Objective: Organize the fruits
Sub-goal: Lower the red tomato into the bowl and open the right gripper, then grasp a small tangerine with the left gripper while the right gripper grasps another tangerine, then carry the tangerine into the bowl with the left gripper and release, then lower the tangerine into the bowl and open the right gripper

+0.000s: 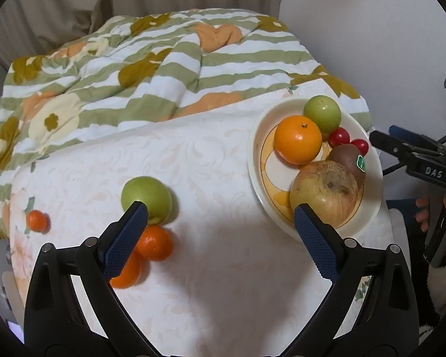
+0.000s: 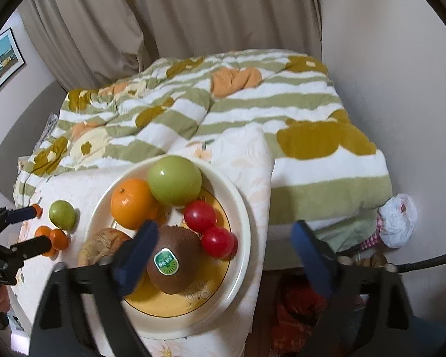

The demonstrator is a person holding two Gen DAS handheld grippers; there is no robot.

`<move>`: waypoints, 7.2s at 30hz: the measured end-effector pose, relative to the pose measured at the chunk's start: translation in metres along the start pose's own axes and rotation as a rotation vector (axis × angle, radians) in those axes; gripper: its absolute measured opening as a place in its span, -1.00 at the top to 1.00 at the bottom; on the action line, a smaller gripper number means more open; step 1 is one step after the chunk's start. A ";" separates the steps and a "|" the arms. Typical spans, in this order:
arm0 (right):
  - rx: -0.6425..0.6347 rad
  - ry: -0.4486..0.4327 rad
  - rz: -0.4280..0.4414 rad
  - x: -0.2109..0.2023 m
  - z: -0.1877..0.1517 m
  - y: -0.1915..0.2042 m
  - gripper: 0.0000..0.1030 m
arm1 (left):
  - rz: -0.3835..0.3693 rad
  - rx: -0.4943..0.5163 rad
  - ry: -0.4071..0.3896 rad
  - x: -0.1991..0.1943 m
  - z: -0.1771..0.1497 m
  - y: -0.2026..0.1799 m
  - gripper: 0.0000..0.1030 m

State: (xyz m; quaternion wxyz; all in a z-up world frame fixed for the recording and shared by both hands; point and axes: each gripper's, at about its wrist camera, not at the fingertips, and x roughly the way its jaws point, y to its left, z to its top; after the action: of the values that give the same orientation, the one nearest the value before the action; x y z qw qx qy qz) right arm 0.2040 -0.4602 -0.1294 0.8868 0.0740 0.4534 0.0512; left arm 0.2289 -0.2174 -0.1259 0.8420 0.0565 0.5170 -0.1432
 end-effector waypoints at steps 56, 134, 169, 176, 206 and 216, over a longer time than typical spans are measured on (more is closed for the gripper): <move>0.133 0.016 -0.120 0.003 -0.038 0.270 -0.81 | -0.037 0.021 -0.066 -0.063 -0.060 0.301 -1.00; 0.224 0.108 -0.058 -0.005 -0.025 0.240 0.33 | -0.141 0.159 -0.091 -0.060 -0.024 0.226 0.19; 0.111 0.108 -0.001 -0.051 -0.009 0.015 0.33 | -0.178 0.090 -0.059 0.013 0.044 -0.037 0.19; 0.112 0.113 0.011 -0.035 -0.016 0.009 0.33 | -0.173 0.076 0.013 0.049 0.045 -0.033 0.18; -0.094 0.069 -0.002 -0.034 -0.017 0.028 0.33 | -0.050 0.035 -0.044 -0.021 0.021 0.009 -1.00; -0.173 0.075 0.020 -0.006 -0.028 0.018 0.33 | 0.009 -0.028 -0.024 -0.030 -0.013 0.030 -1.00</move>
State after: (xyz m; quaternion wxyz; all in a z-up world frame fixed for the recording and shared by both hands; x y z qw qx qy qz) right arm 0.1770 -0.4409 -0.1374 0.8716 -0.0004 0.4796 0.1020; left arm 0.2137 -0.1805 -0.1069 0.8496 0.0452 0.5085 -0.1326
